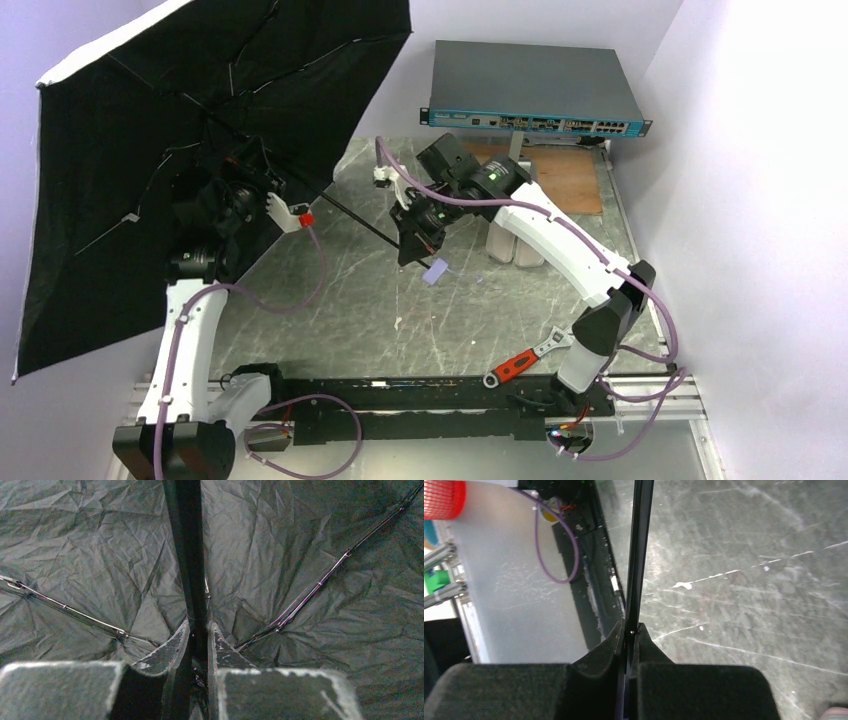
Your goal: Open the umbrella
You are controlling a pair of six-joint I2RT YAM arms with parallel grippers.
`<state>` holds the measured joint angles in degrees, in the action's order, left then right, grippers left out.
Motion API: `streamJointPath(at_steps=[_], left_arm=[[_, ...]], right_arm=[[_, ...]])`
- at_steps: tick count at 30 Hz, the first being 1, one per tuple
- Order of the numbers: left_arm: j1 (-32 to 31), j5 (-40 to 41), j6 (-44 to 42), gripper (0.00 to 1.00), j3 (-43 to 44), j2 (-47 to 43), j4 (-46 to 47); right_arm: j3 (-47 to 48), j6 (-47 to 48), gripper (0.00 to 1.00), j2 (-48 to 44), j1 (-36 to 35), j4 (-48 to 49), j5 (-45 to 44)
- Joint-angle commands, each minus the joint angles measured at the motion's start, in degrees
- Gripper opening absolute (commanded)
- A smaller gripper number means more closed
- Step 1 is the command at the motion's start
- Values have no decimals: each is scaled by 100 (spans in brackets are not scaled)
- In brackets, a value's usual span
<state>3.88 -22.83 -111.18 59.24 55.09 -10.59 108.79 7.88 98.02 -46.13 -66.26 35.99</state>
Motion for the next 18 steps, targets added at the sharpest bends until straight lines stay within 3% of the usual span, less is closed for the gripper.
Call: streamJointPath(at_steps=[1, 5, 10, 18], left_arm=[[344, 685, -113, 11, 51, 389, 441], [644, 1158, -380, 11, 52, 706, 1317], [738, 2335, -491, 11, 478, 1481, 2803], [1150, 3387, -588, 10, 1955, 2716, 3340]], right_arm=[[-447, 821, 0, -525, -15, -98, -152], [-1137, 1430, 0, -651, -12, -608, -776], [-1674, 1904, 0, -751, 2, -1075, -903], [-2248, 2020, 0, -1183, 30, -1143, -1076]])
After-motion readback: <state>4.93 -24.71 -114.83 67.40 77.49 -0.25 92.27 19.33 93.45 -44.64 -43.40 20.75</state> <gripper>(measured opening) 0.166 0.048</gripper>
